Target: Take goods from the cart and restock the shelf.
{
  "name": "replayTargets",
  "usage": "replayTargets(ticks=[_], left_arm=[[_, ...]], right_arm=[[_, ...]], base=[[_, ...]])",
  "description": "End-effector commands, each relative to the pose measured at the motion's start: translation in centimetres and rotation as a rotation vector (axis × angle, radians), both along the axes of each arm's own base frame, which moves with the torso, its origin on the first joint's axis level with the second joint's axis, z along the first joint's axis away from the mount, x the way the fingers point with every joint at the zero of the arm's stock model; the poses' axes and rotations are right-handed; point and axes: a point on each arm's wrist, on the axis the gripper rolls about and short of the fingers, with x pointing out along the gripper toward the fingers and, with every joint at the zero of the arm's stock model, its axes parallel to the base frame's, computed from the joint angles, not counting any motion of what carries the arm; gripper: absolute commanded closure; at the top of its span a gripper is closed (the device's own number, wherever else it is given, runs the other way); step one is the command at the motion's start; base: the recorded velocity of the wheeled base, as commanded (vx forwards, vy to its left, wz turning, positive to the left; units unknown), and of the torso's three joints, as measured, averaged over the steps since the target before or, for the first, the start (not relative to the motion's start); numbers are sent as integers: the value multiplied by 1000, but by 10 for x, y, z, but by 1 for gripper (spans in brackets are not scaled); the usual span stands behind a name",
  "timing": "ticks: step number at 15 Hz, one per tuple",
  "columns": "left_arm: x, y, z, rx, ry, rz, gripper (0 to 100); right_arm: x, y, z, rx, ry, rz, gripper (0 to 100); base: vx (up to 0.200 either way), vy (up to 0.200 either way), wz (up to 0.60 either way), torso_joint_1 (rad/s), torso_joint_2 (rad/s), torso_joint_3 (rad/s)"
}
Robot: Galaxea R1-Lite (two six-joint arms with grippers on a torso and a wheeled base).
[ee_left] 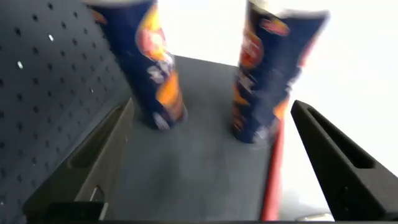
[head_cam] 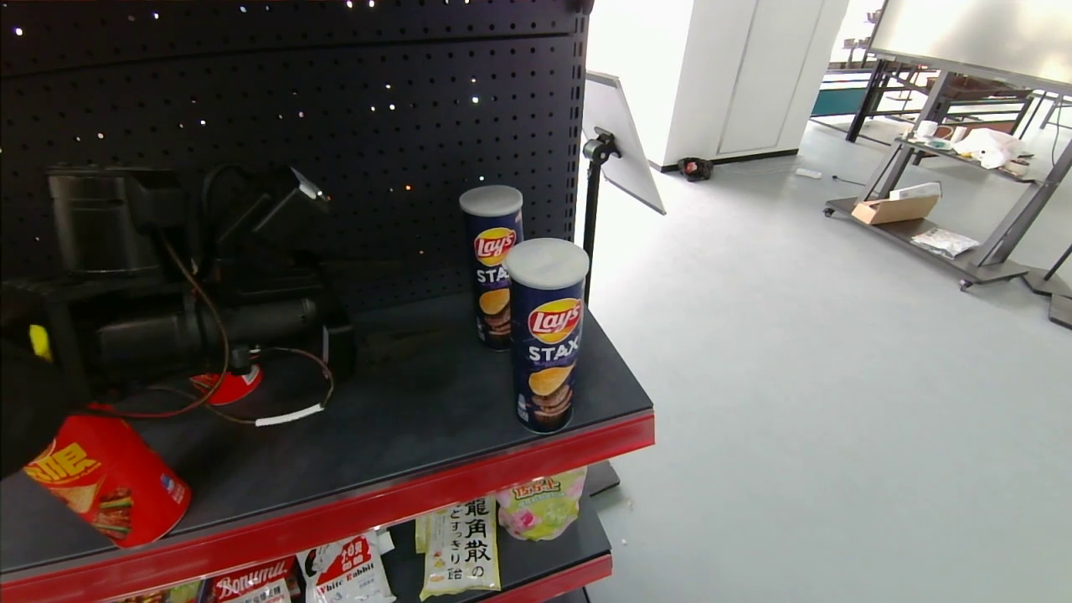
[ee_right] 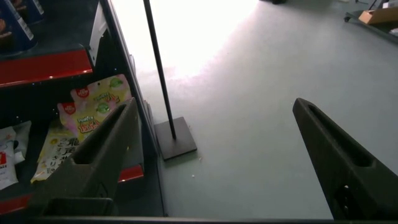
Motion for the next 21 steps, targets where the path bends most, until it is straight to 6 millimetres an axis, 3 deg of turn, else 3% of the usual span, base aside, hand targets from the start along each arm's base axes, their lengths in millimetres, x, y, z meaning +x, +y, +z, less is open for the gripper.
replayTargets(ticks=[1, 3, 6, 7, 8, 9, 10, 12, 17, 21], left_arm=[[-63, 21, 20, 1, -81, 107, 0], [-91, 32, 28, -5, -123, 202, 0], [-159, 60, 42, -6, -176, 550, 0], [-159, 60, 42, -6, -176, 550, 0], [-204, 77, 32, -104, -77, 762, 0], [-209, 79, 30, -111, -67, 774, 0], [-238, 90, 20, -148, -45, 832, 0], [-250, 94, 11, -211, -27, 878, 0], [-269, 98, -59, -175, 34, 869, 0], [-281, 100, -93, -197, 24, 816, 0]], right_arm=[[0, 0, 0, 0, 1, 1, 0], [0, 0, 0, 0, 1, 1, 0], [0, 0, 0, 0, 1, 1, 0], [0, 0, 0, 0, 1, 1, 0], [0, 0, 0, 0, 1, 0, 0], [0, 0, 0, 0, 1, 1, 0], [0, 0, 0, 0, 1, 1, 0], [0, 0, 0, 0, 1, 1, 0], [0, 0, 0, 0, 1, 1, 0], [0, 0, 0, 0, 1, 1, 0]], base=[[0, 0, 0, 0, 0, 0], [0, 0, 0, 0, 0, 0], [0, 0, 0, 0, 0, 0], [0, 0, 0, 0, 0, 0], [0, 0, 0, 0, 0, 0], [0, 0, 0, 0, 0, 0], [0, 0, 0, 0, 0, 0], [0, 0, 0, 0, 0, 0], [0, 0, 0, 0, 0, 0], [0, 0, 0, 0, 0, 0]])
